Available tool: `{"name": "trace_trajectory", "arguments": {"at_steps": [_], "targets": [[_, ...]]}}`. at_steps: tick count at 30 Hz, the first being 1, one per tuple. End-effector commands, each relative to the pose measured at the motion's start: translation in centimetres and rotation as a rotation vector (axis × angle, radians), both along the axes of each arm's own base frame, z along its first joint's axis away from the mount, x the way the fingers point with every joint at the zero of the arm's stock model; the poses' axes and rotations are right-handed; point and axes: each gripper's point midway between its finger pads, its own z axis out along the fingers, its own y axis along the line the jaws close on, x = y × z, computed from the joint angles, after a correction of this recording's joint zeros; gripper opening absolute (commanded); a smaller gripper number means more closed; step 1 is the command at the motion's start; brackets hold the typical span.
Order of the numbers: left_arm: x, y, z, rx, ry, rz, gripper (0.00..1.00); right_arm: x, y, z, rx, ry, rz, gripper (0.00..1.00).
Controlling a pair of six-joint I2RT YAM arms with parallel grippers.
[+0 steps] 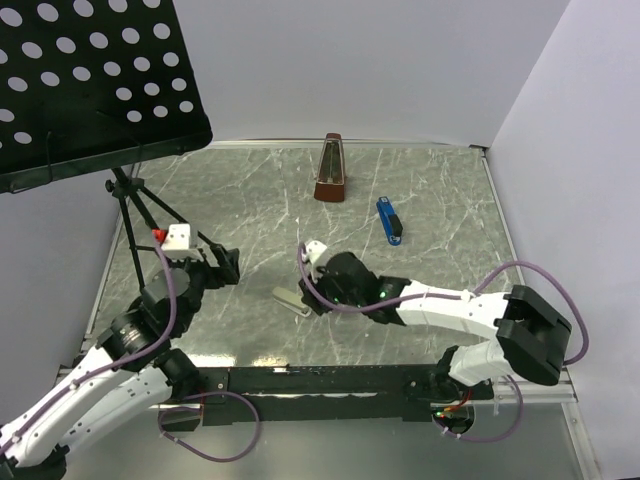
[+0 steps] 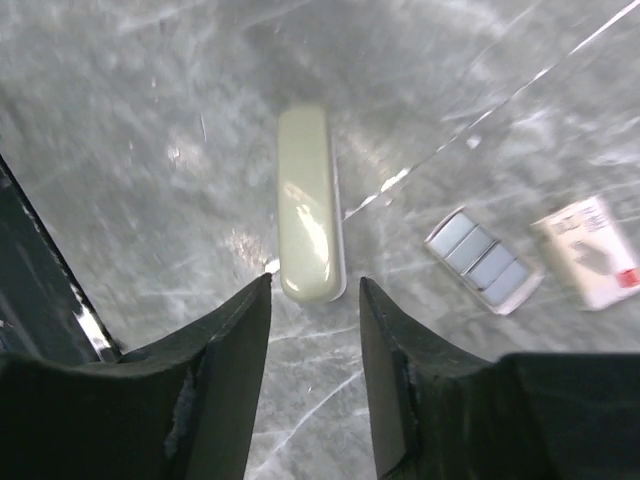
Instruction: Load the staples into the stapler
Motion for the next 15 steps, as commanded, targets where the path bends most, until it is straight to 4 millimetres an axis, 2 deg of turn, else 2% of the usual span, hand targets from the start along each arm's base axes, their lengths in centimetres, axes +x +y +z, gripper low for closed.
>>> {"name": "trace_trajectory", "arguments": {"at_steps": [1,2,4,5,9,15], "targets": [[0.3,2.3,1.7,-0.004,-0.080,0.077,0.91,0.7,-0.3,2.5,-0.105,0.029,-0.043,0.46],[0.3,2.6,1.7,-0.008,-0.085,0.084,0.94,0.4,-0.7,2.0,-0.150,0.057,-0.043,0.45],[0.3,3.3,2.0,-0.024,-0.104,0.103,0.96,0.7,0.0,2.2,-0.165,0.076,-0.046,0.45],[0.2,3.2,2.3,-0.035,-0.112,0.090,0.98,0.6,-0.2,1.8,-0.198,0.093,-0.046,0.45],[0.2,3.7,2.8,-0.048,-0.142,0.096,0.99,0.5,1.1,1.4,-0.251,0.139,-0.030,0.44],[0.5,3.7,2.9,-0.055,-0.145,0.076,0.99,0.1,1.7,0.0,-0.325,0.185,-0.021,0.42]]}}
